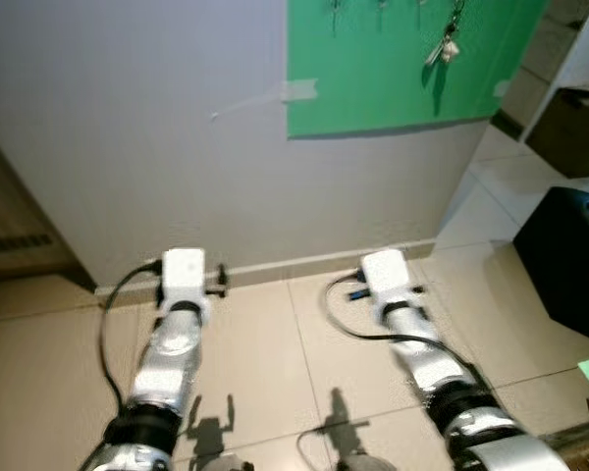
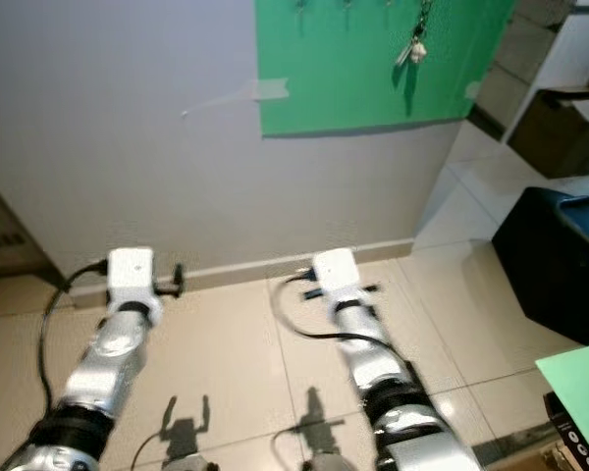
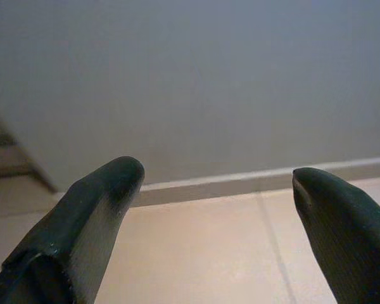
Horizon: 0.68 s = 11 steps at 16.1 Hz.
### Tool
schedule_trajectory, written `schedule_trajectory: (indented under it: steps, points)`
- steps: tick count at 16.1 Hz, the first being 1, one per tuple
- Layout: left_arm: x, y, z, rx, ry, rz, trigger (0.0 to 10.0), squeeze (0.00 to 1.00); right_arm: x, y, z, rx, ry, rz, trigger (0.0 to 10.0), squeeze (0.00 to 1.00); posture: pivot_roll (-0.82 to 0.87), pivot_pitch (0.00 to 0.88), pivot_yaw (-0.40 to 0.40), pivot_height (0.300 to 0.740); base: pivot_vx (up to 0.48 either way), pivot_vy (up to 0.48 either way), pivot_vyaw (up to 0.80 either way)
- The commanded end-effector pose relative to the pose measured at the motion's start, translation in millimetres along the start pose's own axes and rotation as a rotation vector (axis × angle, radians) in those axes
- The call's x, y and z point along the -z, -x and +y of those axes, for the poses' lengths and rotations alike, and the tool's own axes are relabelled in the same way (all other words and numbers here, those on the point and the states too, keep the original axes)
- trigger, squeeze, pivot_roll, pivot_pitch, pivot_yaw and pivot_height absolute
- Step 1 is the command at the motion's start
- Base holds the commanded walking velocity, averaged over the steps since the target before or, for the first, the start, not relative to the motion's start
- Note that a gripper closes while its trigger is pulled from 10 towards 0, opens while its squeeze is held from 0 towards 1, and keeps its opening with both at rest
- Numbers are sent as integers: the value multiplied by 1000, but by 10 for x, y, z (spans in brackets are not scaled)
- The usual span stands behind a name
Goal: Hang keys on a hook
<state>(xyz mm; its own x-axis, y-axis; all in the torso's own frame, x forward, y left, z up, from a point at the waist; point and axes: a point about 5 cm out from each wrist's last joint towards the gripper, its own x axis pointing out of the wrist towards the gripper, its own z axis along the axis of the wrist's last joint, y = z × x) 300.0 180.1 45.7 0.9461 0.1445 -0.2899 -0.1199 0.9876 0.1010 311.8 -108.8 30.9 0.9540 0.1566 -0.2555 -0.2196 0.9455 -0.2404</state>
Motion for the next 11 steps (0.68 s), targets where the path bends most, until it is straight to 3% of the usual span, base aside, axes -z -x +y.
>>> schedule_trajectory:
  steps: [1,11]
  points:
    - [-16,-9,-25,-10,-13,0,10000,0,-37,-15,-94,22,10,-19,0,0,-95,0,24,713,0,-458,0]
    - [-38,-38,-50,-15,-22,2,10000,0,5,17,-75,8,17,-22,0,0,-97,0,23,713,0,-444,0]
